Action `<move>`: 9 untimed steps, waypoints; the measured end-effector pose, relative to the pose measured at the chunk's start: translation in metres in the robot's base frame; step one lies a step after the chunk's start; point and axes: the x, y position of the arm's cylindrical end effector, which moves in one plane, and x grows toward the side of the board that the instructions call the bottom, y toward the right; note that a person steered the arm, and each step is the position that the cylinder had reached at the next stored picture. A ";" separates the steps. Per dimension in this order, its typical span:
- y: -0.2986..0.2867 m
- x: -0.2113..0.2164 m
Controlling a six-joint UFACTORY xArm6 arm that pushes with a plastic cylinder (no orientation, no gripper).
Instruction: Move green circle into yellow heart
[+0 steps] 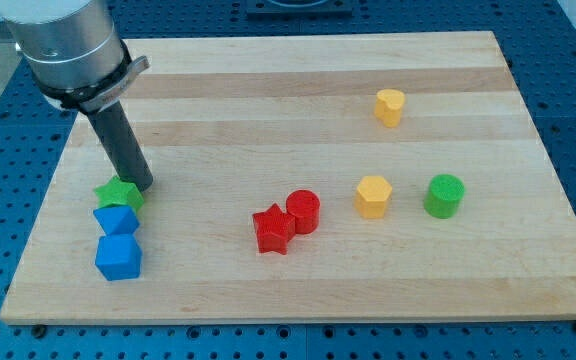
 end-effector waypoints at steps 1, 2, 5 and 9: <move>0.036 -0.014; 0.142 -0.022; 0.327 -0.023; 0.384 0.029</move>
